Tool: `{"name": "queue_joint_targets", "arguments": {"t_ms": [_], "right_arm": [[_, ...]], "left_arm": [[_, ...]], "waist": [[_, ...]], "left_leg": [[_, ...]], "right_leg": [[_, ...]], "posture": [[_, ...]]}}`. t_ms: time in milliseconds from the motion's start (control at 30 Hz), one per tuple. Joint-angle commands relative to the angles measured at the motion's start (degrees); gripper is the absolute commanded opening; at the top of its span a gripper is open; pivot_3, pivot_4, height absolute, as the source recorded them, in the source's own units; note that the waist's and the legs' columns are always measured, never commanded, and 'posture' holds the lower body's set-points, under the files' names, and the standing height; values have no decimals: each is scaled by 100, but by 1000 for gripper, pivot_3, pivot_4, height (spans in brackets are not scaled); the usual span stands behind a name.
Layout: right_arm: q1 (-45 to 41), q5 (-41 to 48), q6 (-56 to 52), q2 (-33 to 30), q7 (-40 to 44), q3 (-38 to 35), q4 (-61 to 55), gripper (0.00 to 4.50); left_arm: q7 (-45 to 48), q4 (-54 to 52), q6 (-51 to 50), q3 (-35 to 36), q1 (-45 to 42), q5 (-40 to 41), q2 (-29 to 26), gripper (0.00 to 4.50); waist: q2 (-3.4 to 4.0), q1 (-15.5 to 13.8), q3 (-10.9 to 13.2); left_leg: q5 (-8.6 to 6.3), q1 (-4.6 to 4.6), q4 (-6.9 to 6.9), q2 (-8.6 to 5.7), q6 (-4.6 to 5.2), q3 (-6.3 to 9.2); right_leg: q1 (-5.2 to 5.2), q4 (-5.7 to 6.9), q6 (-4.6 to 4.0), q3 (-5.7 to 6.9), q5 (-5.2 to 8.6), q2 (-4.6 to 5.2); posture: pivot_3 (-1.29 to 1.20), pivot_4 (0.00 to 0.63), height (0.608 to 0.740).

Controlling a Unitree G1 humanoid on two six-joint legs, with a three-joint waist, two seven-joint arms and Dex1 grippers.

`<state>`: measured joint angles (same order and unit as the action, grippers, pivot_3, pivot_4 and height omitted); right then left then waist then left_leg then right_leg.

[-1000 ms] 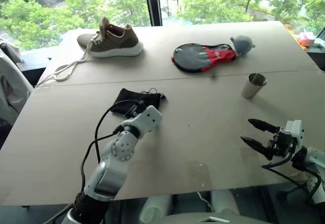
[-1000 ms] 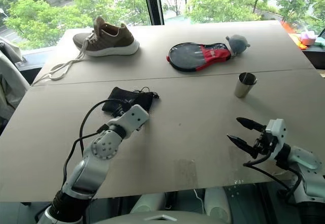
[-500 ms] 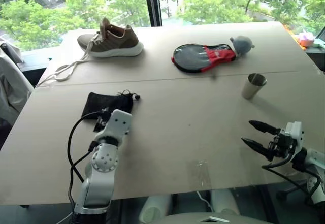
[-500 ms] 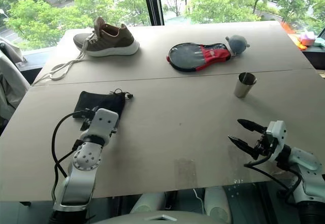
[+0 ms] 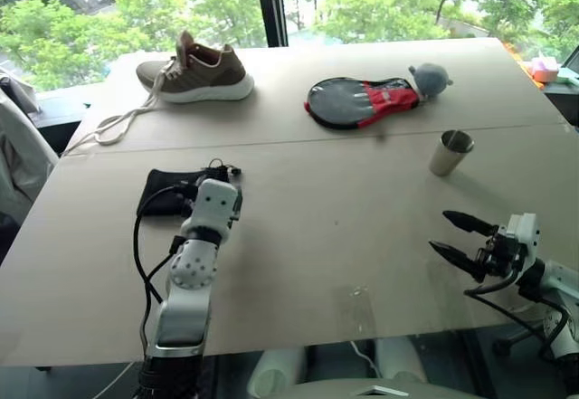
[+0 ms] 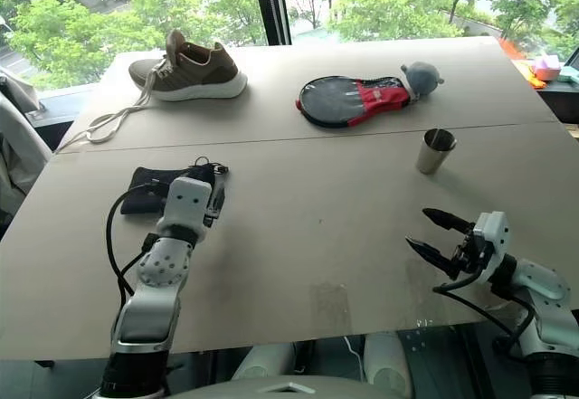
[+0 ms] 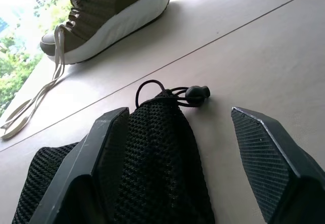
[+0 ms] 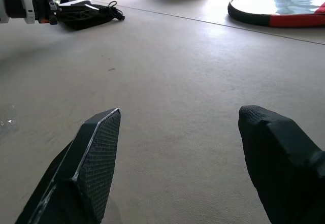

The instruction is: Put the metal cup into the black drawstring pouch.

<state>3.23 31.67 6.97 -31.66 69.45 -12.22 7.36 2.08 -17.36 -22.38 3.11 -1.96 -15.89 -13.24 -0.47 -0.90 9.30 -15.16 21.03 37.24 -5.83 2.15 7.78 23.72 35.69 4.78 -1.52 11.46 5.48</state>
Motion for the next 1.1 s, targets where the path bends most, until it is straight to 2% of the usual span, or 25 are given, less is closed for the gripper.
{"name": "queue_joint_targets", "arguments": {"t_ms": [33,300,533,767,1100], "right_arm": [[-28,43,104,11,8,-111,-122,3694],[-48,138,100,-3,281,-61,-115,3694],[-63,148,178,-63,775,-21,-93,3694],[-144,202,221,-100,1201,-24,-106,3694],[-353,181,177,-35,1379,20,61,3694]], "left_arm": [[-253,-5,-498,40,-186,-232,87,3301],[-374,38,-1030,-136,-448,-414,153,3301],[-595,-35,-1419,-15,-508,-531,222,3301],[-761,-334,-1648,108,-309,-659,212,3301],[-1056,-715,-1765,350,-13,-993,154,3301]], "waist": [[-1,1,0],[-1,5,0],[-1,7,0],[-1,7,0],[-1,1,0]], "left_leg": [[0,0,0,0,0,0],[-1,0,0,0,-2,0],[-1,0,0,0,-2,0],[-1,-1,0,0,-3,0],[-2,0,0,0,-5,1]], "right_leg": [[0,0,0,0,0,0],[0,0,0,-1,0,-1],[0,0,0,-1,0,-1],[1,0,0,-1,0,-1],[0,0,0,0,0,0]], "posture": [[0,150,740],[0,150,740],[0,150,740],[0,150,740],[0,150,740]]}}
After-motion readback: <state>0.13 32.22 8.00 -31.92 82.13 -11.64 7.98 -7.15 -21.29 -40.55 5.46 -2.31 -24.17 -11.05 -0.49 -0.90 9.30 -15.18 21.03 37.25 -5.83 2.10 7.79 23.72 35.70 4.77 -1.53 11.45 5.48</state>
